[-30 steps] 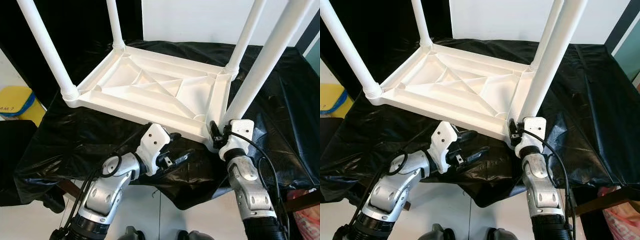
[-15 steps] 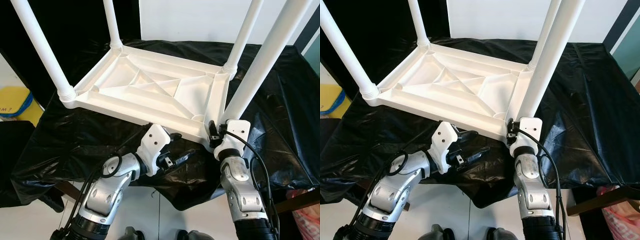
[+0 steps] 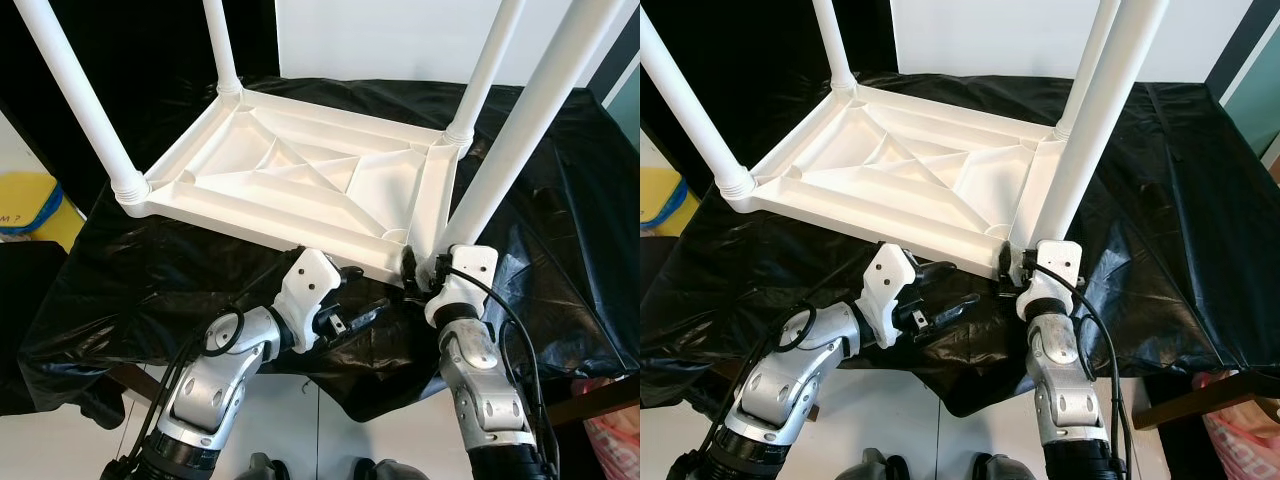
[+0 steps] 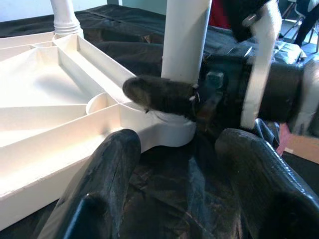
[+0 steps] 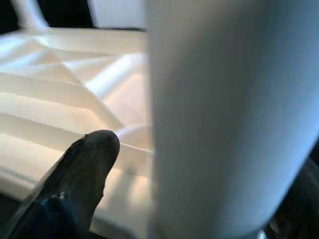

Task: Building children table

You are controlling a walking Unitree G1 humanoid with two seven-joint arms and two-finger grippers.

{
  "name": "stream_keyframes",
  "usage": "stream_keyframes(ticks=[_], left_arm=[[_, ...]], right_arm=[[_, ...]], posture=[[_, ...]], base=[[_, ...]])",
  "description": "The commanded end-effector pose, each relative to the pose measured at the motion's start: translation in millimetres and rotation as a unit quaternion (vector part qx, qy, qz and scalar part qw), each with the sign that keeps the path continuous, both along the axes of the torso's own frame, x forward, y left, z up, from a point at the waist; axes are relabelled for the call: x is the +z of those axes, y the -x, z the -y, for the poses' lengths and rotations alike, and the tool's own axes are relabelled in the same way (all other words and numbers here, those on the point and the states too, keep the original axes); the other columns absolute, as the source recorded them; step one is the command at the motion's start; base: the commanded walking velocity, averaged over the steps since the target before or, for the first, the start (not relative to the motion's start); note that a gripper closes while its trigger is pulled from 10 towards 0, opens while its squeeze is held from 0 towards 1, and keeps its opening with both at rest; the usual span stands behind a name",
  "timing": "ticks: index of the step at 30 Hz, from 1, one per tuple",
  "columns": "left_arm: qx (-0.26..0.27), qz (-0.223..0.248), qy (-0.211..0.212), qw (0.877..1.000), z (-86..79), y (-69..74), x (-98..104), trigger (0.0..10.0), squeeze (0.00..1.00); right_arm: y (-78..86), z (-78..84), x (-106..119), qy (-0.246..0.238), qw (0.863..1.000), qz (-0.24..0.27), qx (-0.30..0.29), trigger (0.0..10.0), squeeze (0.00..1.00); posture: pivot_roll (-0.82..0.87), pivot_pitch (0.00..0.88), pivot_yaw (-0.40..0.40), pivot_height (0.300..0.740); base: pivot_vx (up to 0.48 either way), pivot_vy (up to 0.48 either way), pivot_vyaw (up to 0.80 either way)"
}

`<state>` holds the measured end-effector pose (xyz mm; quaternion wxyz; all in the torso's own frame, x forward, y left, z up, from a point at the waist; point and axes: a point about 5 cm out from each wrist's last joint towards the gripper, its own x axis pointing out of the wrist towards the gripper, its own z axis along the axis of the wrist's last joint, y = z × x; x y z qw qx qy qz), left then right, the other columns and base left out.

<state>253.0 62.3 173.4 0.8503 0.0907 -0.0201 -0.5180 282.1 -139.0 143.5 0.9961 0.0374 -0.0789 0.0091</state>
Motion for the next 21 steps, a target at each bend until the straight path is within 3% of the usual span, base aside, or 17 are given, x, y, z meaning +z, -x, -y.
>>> stream_keyframes(ticks=[1,8,15,16,17,21], left_arm=[[0.027,0.0,0.001,1.0,0.5,0.7,-1,10.0,0.0],[0.023,0.0,-0.001,1.0,0.6,-0.1,-1,10.0,0.0],[0.021,0.0,-0.002,1.0,0.9,-0.4,-1,10.0,0.0],[0.02,0.001,-0.002,1.0,0.8,-0.8,-1,10.0,0.0],[0.021,0.002,-0.003,1.0,0.4,-1.3,0,10.0,0.0],[0.024,0.005,-0.004,1.0,-1.5,-2.0,1,10.0,0.0]], right_arm=[[4.4,5.0,0,-0.003,1.0,0.008,0.022,10.0,1.0],[6.7,28.1,4,0.021,0.993,0.018,0.117,10.0,1.0],[3.6,33.2,7,0.038,0.987,0.017,0.157,10.0,1.0],[-0.2,34.9,7,0.05,0.98,0.009,0.19,10.0,1.0],[-3.9,35.8,6,0.061,0.974,-0.001,0.218,10.0,0.0],[-10.5,35.0,2,0.081,0.963,-0.017,0.255,10.0,0.0]], posture=[[-0.04,0.134,-0.039,0.74],[-0.05,0.128,-0.032,0.74],[-0.05,0.128,-0.032,0.74],[-0.04,0.121,-0.03,0.74],[-0.03,0.118,-0.031,0.74],[-0.01,0.113,-0.029,0.74]], base=[[0.0,0.0,0.0],[0.0,0.0,0.0],[0.0,0.0,0.0],[0.0,0.0,0.0],[0.0,0.0,0.0],[0.0,0.0,0.0]])
